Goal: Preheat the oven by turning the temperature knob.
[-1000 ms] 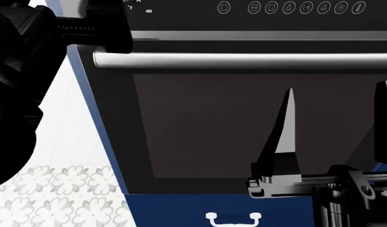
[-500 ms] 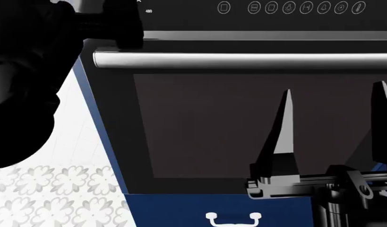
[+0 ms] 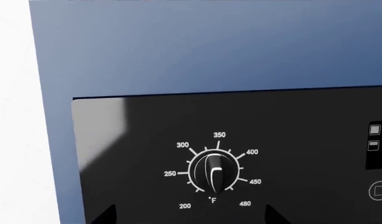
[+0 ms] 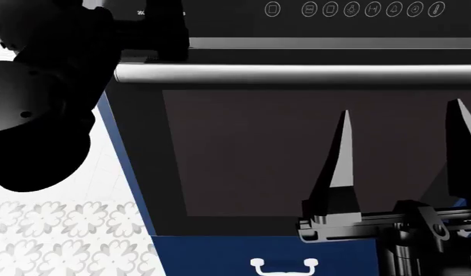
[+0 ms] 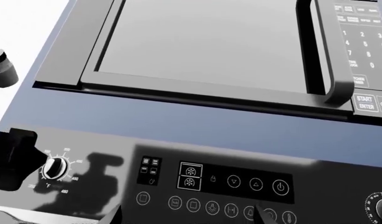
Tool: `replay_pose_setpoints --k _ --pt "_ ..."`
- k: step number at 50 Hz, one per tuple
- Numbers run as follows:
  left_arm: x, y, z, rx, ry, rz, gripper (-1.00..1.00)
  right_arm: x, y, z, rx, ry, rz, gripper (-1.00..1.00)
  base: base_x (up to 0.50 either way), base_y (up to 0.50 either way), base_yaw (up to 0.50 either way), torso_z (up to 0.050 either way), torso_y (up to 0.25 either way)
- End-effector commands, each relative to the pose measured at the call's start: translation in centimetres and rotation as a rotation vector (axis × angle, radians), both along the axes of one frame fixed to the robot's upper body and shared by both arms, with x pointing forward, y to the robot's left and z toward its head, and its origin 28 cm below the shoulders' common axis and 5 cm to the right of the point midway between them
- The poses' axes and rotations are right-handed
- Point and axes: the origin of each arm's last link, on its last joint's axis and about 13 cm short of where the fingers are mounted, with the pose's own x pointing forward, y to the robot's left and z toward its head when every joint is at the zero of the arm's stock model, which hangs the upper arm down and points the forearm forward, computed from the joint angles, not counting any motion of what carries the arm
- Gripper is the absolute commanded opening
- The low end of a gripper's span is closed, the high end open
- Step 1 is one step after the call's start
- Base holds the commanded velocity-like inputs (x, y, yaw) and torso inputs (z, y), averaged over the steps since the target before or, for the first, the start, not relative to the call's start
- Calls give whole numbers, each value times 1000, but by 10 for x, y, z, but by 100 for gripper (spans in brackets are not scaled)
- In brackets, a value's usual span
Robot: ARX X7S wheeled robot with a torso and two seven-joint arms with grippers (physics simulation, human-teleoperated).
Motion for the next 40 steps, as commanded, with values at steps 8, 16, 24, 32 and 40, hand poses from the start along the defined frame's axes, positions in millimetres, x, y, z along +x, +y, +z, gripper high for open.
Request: replay_pose_setpoints --k 8,16,24,32,40 --pt "3 -10 -1 5 5 -19 100 0 0 0 2 7 5 100 0 0 0 0 0" --pt "5 -12 -3 7 8 -23 100 0 0 -1 1 9 9 100 0 0 0 0 0" --pt "21 -11 -7 8 24 7 100 0 0 -1 2 11 9 100 0 0 0 0 0" --pt "33 -9 -7 15 28 26 100 0 0 -1 1 12 11 100 0 0 0 0 0" --pt "43 -10 -11 17 41 31 100 0 0 -1 -2 14 14 100 0 0 0 0 0"
